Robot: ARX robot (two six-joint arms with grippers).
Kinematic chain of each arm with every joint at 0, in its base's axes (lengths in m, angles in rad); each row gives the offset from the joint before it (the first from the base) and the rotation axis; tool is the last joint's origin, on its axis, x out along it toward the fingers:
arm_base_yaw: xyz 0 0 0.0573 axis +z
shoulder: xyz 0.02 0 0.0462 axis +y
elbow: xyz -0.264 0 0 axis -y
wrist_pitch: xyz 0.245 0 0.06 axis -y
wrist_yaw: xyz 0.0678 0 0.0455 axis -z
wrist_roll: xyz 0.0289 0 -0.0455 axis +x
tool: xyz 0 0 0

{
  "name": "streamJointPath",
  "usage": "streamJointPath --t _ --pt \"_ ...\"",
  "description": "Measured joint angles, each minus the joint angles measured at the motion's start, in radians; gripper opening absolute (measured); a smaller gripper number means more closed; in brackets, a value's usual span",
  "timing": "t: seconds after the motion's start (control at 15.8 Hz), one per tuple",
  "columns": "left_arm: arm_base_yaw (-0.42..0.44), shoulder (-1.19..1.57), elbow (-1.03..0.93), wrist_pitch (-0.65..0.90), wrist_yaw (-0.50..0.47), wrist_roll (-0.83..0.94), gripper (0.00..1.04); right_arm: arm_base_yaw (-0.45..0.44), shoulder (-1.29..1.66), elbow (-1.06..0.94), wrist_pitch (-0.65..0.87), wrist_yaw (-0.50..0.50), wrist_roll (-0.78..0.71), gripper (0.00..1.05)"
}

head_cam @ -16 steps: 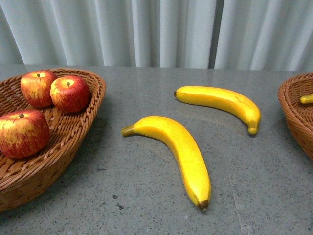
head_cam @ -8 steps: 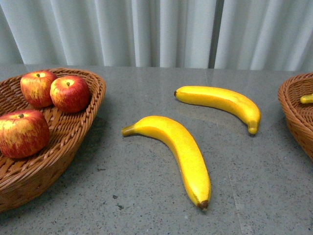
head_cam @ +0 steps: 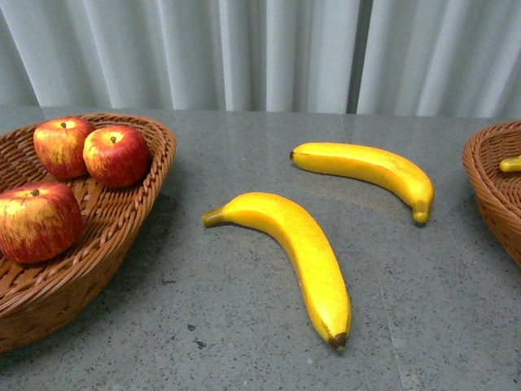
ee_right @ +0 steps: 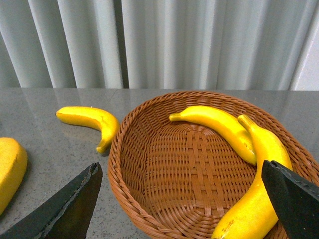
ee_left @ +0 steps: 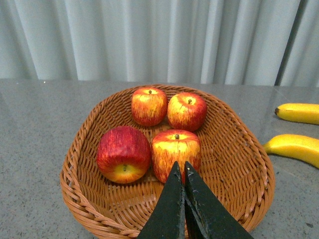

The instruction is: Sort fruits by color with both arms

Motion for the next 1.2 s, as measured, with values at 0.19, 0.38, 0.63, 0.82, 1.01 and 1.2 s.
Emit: streamJointPath --t 0.19,0.38,0.63,0.82,1.01,1.2 --pt "0.000 0.000 0.000 0.003 0.000 -0.001 0.02 0.000 0.000 0.000 0.001 0.000 0.000 0.98" --pt "0.000 0.000 0.000 0.003 0.000 0.000 0.38 0.000 0.000 0.000 0.001 0.000 0.000 0.98" --pt "0.000 0.000 0.000 0.003 0.000 0.000 0.87 0.000 0.000 0.000 0.001 0.000 0.000 0.98" --pt "0.000 0.000 0.000 0.003 0.000 0.000 0.98 0.000 0.000 0.000 0.001 0.000 0.000 0.98" --pt "0.000 0.000 0.000 0.003 0.000 0.000 0.98 0.000 0.000 0.000 0.001 0.000 0.000 0.98" --pt "0.000 0.000 0.000 0.003 0.000 0.000 0.98 0.004 0.165 0.028 0.118 -0.014 0.148 0.98"
